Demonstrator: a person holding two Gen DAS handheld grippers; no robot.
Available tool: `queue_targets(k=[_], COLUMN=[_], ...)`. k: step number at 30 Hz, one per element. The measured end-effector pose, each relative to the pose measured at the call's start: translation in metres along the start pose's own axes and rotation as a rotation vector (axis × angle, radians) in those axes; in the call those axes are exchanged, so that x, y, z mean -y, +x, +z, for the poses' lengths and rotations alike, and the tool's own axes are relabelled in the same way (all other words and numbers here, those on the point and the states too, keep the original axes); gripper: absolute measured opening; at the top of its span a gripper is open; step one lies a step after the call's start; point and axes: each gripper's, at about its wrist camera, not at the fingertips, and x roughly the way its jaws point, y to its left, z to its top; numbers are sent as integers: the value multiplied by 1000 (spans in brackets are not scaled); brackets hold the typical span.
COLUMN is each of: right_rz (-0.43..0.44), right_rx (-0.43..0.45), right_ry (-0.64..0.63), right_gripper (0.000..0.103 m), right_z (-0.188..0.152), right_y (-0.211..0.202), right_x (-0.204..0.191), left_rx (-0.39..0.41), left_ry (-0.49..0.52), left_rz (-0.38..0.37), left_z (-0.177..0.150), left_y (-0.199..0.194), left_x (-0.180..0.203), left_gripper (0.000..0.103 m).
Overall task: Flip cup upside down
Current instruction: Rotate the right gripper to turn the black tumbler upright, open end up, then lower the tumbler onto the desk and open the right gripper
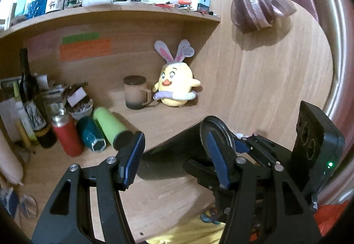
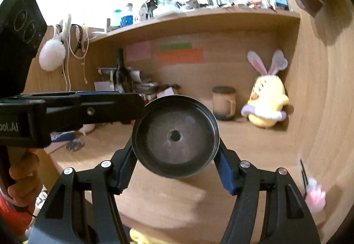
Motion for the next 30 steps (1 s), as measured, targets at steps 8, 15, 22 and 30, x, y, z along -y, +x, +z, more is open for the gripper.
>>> queue_targets(k=[8,15,22,30], right_rz=[33,61,80,101], right_rx=[1,-18,-27,-70], right_ry=[-3,-12,-21,2], right_gripper=[61,61,62,75], right_z=[29,47,52,43], right_y=[37,74,91,89], right_x=[4,2,-4,-1], left_rx=[-72,-96,-96,-111], left_ry=[-72,-91,-114,-128], left_rz=[26,87,108,103], left_z=[37,55,56,59], left_y=[32,53,65,70], left_x=[-42,-69,-83,-90], left_gripper=[59,59,59,59])
